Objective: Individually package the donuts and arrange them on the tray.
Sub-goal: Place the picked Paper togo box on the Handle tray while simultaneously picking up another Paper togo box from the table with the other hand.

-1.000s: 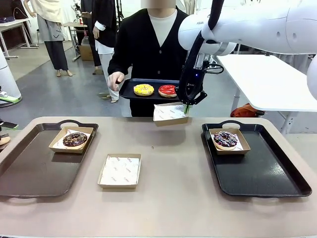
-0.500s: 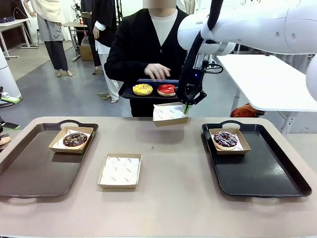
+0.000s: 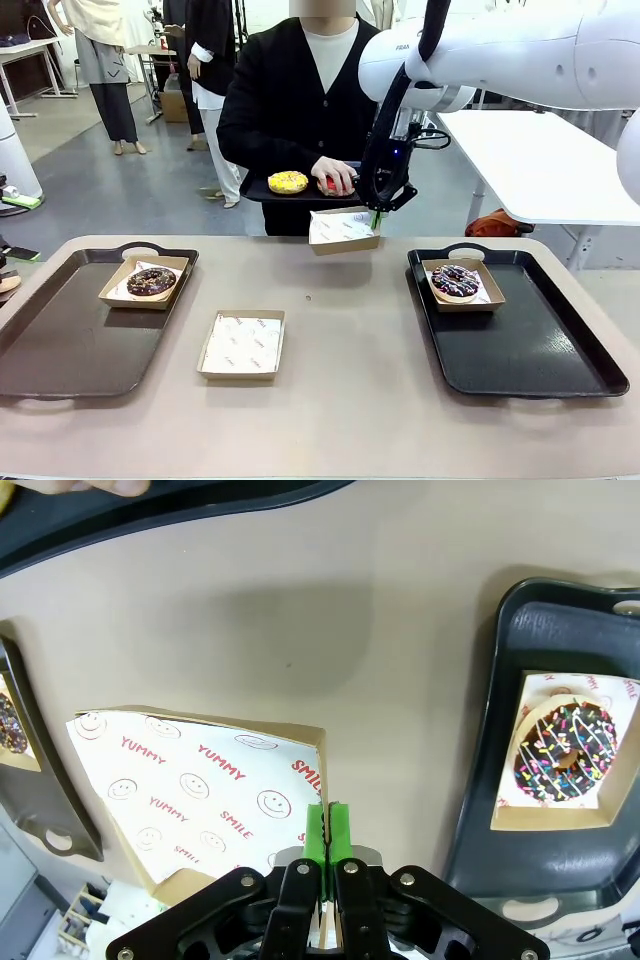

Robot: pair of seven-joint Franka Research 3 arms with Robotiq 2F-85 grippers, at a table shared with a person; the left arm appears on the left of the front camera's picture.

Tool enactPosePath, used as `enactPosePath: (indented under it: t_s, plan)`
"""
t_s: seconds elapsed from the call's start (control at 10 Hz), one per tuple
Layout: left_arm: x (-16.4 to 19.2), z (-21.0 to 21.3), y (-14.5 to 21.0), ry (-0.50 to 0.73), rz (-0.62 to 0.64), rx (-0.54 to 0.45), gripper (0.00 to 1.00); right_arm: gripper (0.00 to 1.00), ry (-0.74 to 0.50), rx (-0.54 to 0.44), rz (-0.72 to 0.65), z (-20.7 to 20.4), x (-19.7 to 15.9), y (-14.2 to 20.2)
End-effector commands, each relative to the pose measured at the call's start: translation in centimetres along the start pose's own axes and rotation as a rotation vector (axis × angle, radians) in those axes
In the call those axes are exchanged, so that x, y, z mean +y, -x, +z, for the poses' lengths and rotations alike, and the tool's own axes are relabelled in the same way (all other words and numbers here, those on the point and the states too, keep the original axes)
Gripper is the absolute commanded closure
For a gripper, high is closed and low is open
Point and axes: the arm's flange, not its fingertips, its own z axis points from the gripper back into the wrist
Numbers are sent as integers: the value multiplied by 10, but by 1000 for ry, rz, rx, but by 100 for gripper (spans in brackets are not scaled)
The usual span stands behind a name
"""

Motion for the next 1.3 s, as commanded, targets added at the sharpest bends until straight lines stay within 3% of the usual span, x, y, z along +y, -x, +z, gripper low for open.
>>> enactPosePath:
  t_s: [0.0, 1.2]
  plan:
    - [0, 0, 0, 2, 0, -1, 0, 100, -2, 0, -1, 0, -1, 1]
    - [0, 0, 0, 2, 0, -1, 0, 100, -2, 0, -1, 0, -1, 1]
